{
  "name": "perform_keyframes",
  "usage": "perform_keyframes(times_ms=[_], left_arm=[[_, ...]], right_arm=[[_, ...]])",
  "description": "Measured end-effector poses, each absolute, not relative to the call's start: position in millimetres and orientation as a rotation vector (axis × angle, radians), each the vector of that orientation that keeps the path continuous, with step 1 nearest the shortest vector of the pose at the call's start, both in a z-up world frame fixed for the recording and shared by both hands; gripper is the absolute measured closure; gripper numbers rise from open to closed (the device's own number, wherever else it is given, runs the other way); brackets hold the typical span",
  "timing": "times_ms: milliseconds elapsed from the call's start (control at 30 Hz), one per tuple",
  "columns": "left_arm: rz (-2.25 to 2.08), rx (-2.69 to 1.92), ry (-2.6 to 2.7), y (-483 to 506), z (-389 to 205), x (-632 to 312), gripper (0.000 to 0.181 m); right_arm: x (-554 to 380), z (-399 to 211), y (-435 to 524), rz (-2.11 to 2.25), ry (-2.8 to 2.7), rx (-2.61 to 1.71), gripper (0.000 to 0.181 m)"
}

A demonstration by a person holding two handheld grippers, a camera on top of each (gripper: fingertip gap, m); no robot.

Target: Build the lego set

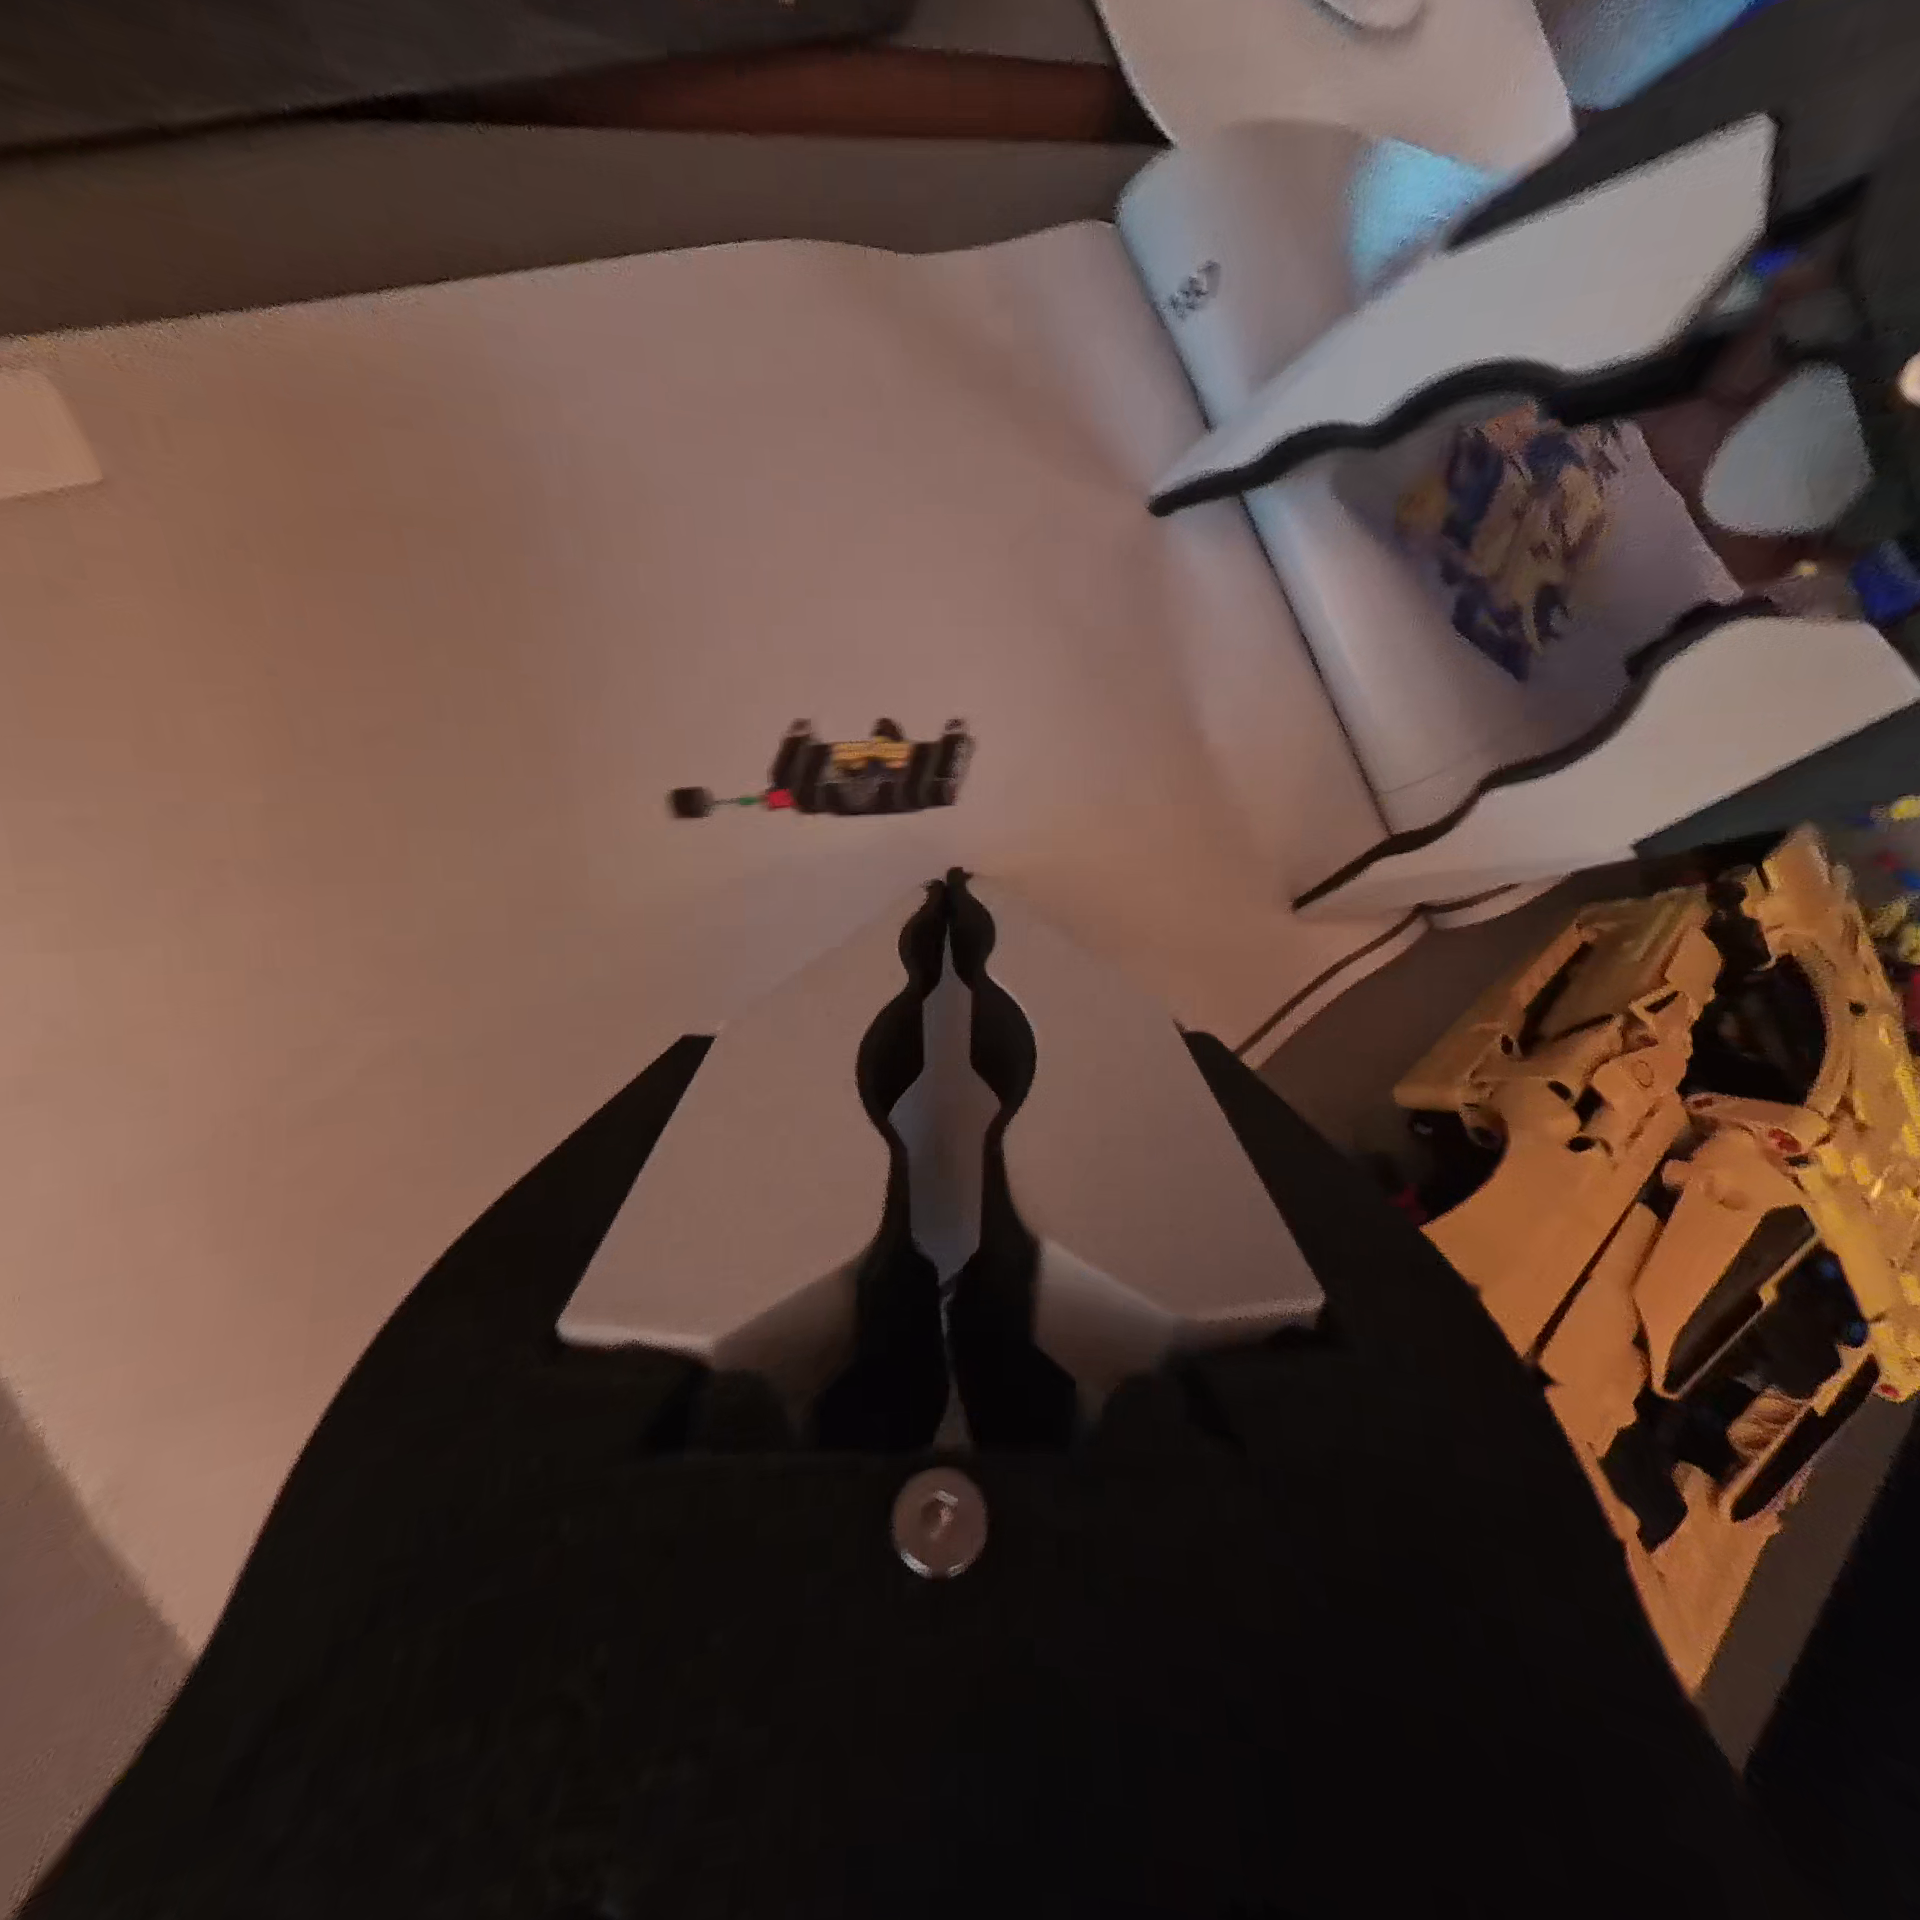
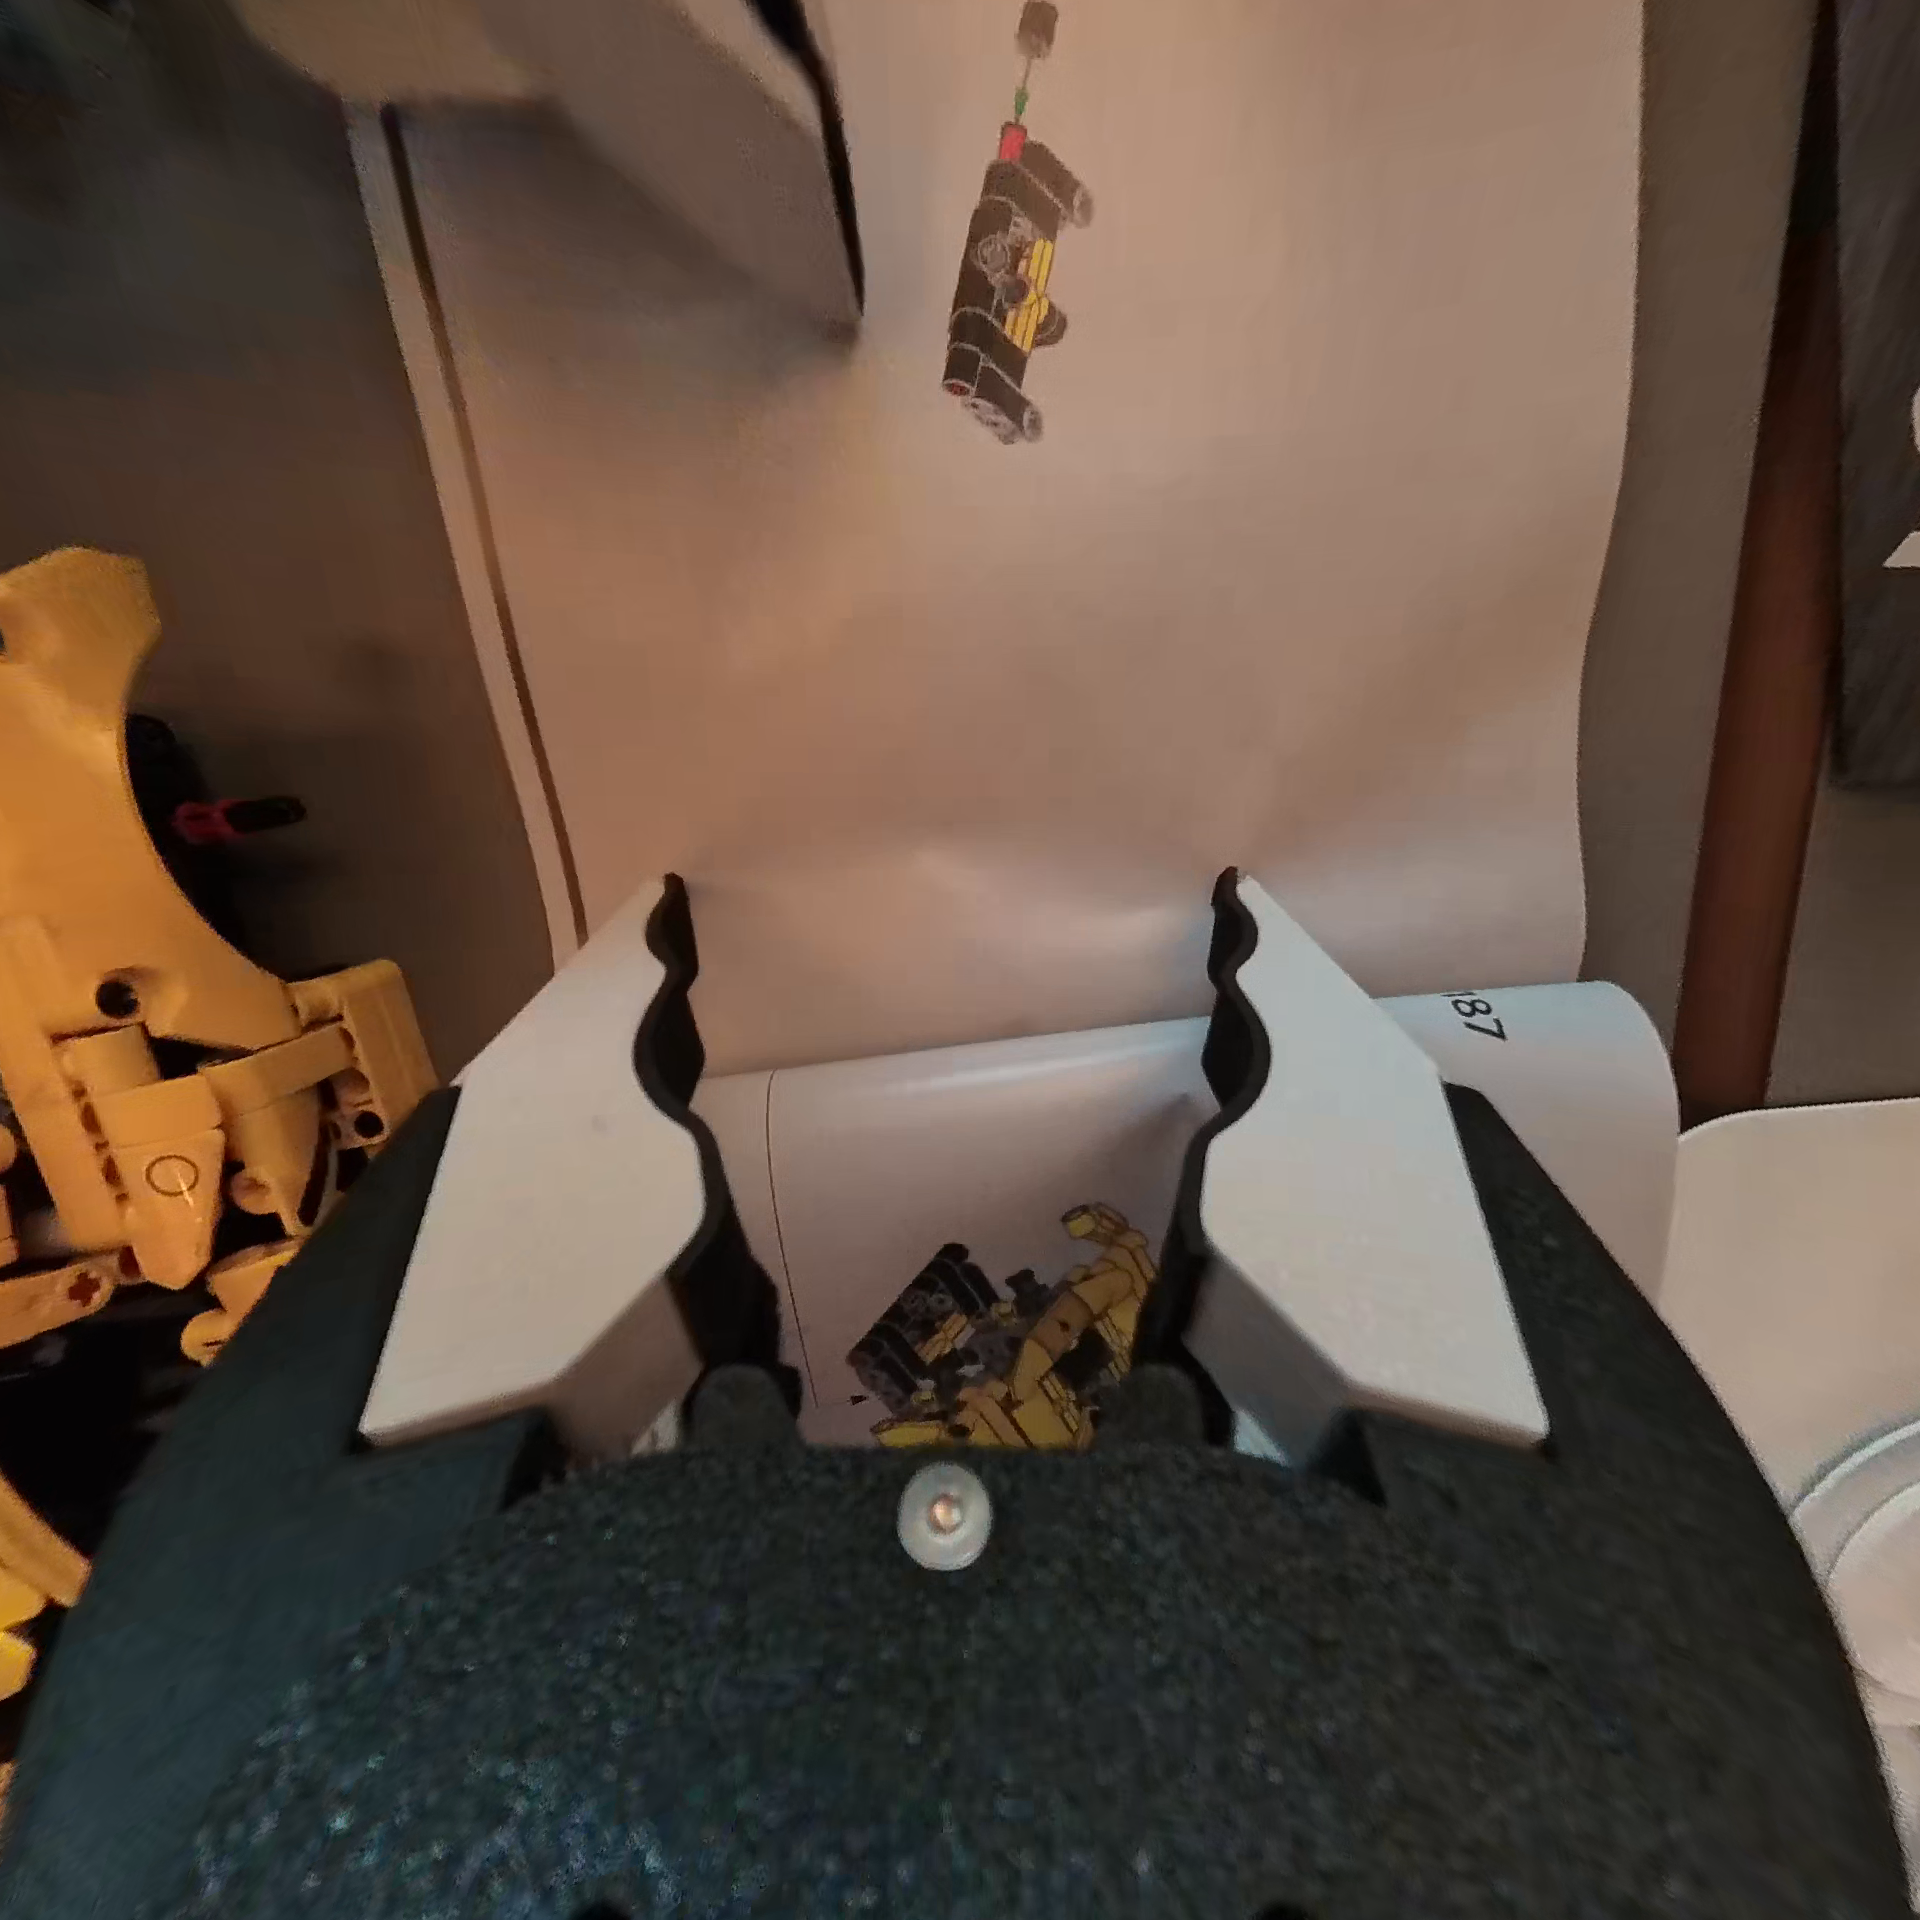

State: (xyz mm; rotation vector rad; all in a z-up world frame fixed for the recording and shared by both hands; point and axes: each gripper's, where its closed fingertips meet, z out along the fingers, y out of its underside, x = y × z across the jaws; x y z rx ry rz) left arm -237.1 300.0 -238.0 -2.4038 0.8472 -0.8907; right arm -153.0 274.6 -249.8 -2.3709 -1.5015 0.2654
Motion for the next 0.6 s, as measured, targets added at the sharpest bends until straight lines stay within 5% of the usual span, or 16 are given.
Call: perform_keyframes(times_ms=[467,600], left_arm=[[-0.592,-2.346,0.669,349.3,-228.1,-327.0,0.181],[-0.810,-1.985,0.683,349.0,-168.1,-290.5,0.159]], right_arm=[[-155.8,-242.6,275.3,0.276,-1.504,-2.244,0.086],[-134.8,-169.9,269.6,0.339,-1.249,-2.106,0.089]])
